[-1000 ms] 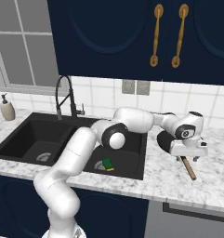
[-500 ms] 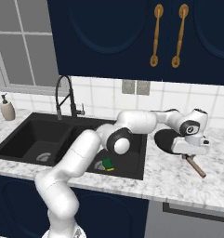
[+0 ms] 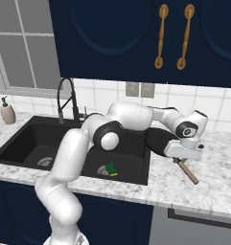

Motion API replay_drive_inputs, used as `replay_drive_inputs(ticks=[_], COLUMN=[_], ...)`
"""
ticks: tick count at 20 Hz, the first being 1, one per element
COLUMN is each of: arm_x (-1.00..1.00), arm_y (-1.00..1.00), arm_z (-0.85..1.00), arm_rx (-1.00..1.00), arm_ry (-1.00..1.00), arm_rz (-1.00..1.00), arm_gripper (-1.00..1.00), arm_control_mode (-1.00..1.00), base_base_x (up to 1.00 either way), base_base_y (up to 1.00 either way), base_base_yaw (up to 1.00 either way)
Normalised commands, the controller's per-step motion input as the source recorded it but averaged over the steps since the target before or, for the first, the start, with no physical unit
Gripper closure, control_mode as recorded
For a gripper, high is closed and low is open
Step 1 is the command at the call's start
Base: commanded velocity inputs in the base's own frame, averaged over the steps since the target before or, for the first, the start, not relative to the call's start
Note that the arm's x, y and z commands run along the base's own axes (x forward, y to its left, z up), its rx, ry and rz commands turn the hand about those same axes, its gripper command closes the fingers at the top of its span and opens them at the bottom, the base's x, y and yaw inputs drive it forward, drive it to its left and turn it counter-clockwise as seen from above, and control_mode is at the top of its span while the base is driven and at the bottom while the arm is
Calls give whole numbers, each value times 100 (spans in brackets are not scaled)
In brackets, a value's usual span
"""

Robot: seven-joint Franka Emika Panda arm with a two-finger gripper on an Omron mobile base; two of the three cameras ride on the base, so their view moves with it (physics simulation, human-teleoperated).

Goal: Pick the pan and sponge and place them into the sink. Then turn on the water.

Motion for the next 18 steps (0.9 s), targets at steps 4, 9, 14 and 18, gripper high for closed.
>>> replay_drive_inputs(ticks=[4, 9, 14, 18], arm_x=[-25, 0, 0, 1], arm_y=[100, 100, 100, 100], arm_z=[13, 19, 4, 0], arm_rx=[-5, -4, -5, 0], arm_ry=[-3, 0, 0, 0], arm_rz=[8, 5, 4, 14], arm_gripper=[100, 100, 100, 100], arm_control_mode=[-100, -100, -100, -100], base_base_x=[0, 0, 0, 0], base_base_y=[0, 0, 0, 0], base_base_yaw=[0, 0, 0, 0])
